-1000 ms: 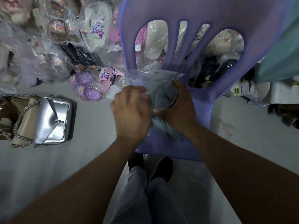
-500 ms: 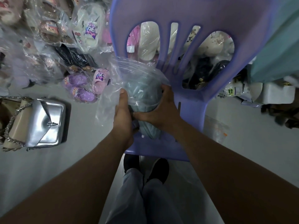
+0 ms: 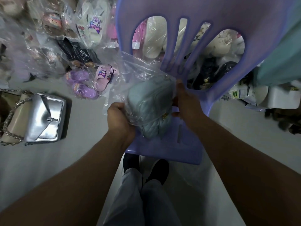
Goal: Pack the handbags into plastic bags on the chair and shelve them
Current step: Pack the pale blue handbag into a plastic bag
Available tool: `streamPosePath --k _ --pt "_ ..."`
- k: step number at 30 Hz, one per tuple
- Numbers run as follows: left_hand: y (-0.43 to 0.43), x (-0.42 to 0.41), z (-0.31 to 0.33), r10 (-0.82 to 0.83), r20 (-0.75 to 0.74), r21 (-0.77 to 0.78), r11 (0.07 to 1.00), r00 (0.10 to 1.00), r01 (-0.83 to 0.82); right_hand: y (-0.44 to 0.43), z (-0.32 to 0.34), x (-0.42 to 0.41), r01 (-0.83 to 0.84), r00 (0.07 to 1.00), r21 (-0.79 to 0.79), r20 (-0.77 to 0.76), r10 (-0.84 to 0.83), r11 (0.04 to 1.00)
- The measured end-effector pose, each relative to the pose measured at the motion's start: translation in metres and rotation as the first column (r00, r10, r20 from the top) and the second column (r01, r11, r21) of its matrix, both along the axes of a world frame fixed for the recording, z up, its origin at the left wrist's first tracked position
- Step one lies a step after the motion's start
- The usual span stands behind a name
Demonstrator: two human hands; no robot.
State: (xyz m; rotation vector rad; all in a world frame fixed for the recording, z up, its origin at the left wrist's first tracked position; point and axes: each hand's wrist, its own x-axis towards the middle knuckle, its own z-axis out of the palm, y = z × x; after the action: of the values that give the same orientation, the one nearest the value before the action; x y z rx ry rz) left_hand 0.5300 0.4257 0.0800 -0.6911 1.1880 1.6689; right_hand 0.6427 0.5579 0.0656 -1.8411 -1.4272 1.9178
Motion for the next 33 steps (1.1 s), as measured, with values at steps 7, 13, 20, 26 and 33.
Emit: streamPosePath --k 7,13,20,26,33 --pt "-0.007 -0.01 -0.017 0.073 0.005 -0.134 0.988 0.997 -0.072 0.008 -0.02 0.007 -0.04 0.999 0.203 0.026 0.036 0.978" --pt "-0.01 -0.017 -0.027 0.097 -0.011 -0.159 0.982 0.995 -0.098 0.016 -0.022 0.007 -0.241 0.969 0.196 0.101 0.225 0.95" --pt "-0.015 -0.027 -0.035 0.154 0.047 -0.073 0.986 0.987 -0.151 0.002 -0.027 0.011 -0.158 0.987 0.085 0.032 0.156 0.984" --pt "-0.01 -0.02 -0.043 -0.261 -0.051 -0.193 0.95 0.964 0.247 0.003 -0.025 0.011 -0.024 1.0 -0.08 -0.015 0.023 0.996" --pt "-0.02 -0.02 -0.046 -0.42 -0.118 -0.197 0.898 0.9 0.393 -0.002 -0.036 0.026 -0.295 0.931 -0.124 0.184 0.314 0.947"
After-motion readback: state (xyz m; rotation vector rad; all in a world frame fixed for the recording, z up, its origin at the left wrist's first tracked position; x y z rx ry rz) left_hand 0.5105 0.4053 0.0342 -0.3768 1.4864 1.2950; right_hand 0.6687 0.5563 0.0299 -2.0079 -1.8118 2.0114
